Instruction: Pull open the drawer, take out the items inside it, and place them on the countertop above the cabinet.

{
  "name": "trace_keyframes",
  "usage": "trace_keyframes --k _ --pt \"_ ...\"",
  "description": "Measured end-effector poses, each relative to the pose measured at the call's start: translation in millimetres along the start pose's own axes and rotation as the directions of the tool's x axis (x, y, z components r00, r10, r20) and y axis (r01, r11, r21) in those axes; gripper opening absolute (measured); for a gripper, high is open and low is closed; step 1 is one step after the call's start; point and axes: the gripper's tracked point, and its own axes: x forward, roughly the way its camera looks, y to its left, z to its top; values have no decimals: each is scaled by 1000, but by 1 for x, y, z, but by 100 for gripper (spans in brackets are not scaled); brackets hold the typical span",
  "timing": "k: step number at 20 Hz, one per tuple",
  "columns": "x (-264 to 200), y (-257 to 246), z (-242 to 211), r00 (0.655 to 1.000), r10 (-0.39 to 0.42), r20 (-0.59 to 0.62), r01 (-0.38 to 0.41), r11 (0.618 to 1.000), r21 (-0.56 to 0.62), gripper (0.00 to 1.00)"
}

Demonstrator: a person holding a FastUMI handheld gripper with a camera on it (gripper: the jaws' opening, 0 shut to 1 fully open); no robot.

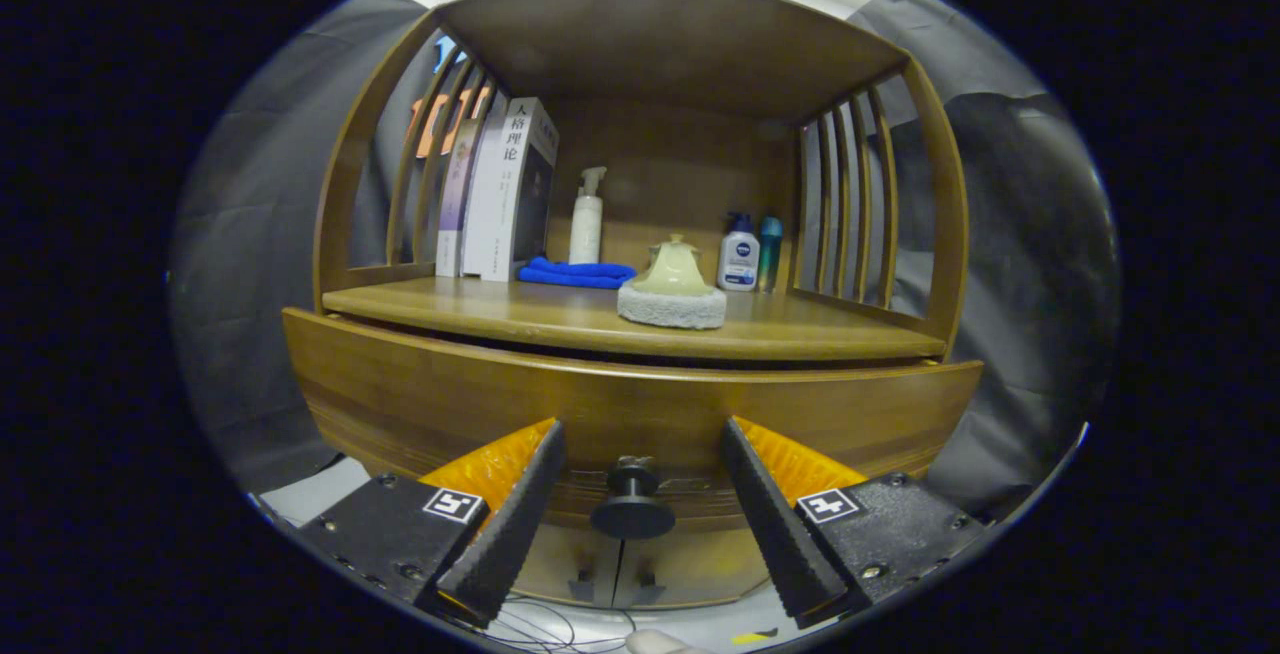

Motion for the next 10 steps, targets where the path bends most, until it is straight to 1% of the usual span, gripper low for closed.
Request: trace_keyframes --k 6,10 --pt "16 0 3 1000 1 20 -1 1000 -9 99" --pt "22 3 3 1000 5 5 -5 1000 7 99"
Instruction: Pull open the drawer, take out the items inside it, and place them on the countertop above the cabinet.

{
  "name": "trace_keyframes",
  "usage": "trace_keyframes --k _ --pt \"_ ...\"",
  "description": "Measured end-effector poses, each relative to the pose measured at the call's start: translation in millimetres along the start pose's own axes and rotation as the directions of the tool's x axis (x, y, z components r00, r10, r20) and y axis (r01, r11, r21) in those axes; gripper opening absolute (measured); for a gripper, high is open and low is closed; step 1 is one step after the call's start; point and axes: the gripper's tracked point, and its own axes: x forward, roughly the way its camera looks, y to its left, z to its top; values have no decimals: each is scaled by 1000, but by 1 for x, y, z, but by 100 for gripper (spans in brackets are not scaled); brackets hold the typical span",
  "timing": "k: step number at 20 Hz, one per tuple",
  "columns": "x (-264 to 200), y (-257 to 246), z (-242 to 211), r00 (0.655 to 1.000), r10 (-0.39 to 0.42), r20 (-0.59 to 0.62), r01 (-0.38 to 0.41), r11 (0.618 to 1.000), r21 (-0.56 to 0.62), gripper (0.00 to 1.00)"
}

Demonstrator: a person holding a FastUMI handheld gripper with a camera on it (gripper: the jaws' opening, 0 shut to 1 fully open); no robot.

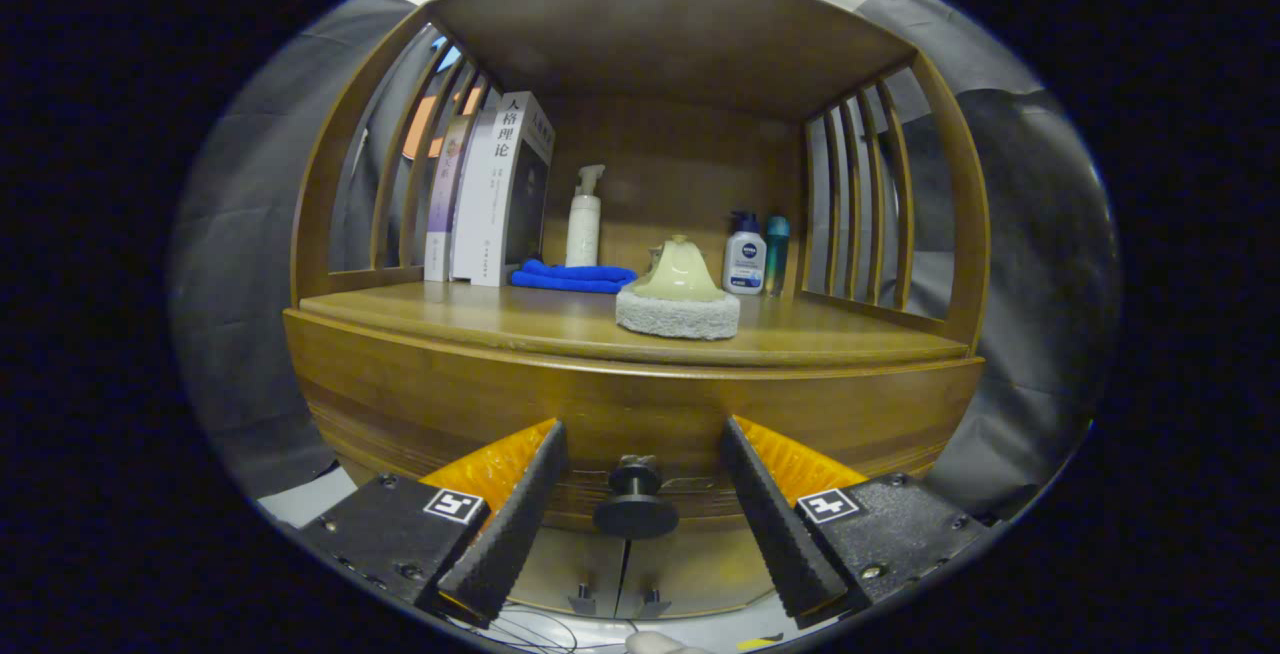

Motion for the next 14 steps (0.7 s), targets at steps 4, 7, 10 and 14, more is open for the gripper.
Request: trace_keyframes --k 4,7,10,14 --pt "0 0 2 1000 14 -19 -14 1000 14 98" --pt "-13 -6 13 1000 29 0 -29 999 14 98" --pt "-46 -23 29 999 27 29 -27 1000 8 98" --pt "-110 -54 52 996 19 90 -22 999 29 98"
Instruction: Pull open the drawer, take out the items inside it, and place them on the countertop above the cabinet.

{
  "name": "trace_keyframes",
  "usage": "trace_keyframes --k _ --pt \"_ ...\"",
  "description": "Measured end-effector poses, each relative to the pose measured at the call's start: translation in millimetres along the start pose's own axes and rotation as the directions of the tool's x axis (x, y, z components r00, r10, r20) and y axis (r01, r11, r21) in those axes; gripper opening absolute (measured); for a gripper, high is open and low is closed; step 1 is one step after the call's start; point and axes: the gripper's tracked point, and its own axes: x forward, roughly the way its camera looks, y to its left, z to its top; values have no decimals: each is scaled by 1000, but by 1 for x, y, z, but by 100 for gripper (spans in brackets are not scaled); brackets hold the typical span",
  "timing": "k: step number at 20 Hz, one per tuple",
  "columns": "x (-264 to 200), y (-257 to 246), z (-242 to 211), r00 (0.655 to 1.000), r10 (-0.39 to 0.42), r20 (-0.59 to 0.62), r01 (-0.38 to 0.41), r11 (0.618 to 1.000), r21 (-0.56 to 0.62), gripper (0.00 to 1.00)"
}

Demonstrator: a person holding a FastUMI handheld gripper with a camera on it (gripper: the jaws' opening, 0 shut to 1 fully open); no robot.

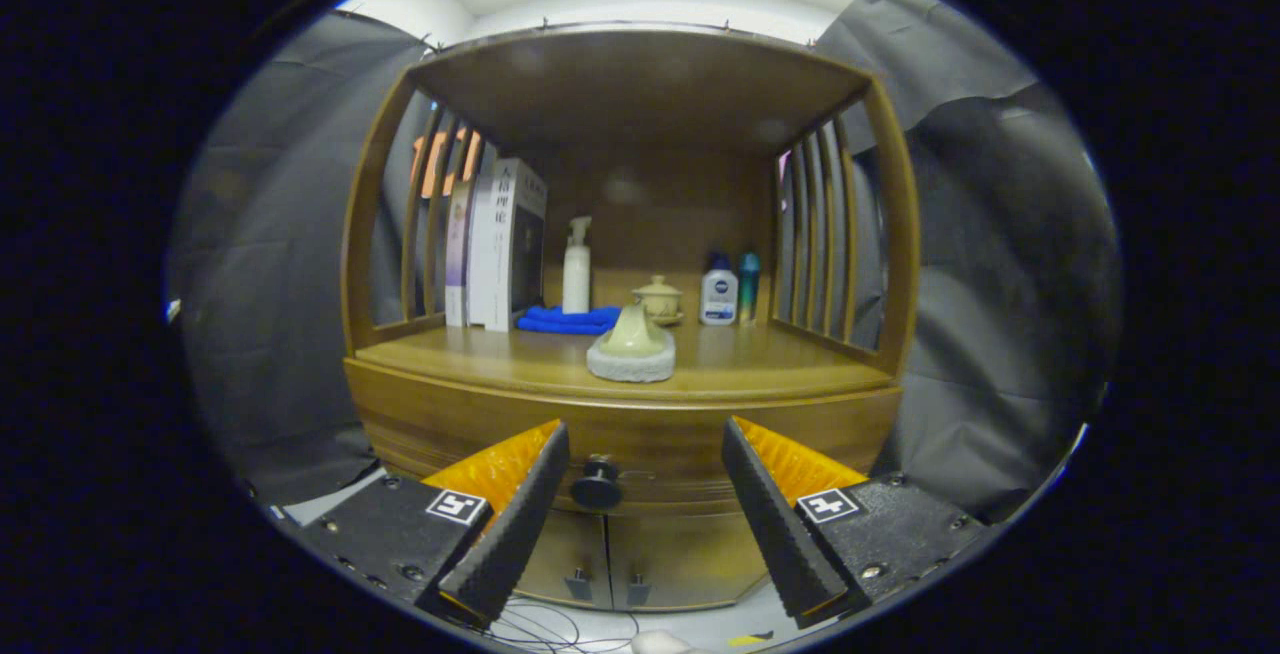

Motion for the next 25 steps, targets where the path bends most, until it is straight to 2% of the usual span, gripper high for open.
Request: trace_keyframes --k 5,10,18,25 --pt "-75 -27 28 998 -6 55 7 1000 -15 98" --pt "-119 -48 20 998 -26 48 24 999 45 98" --pt "-131 -72 12 996 -53 68 47 996 80 98" --pt "-126 -71 6 997 -50 54 46 996 77 98"
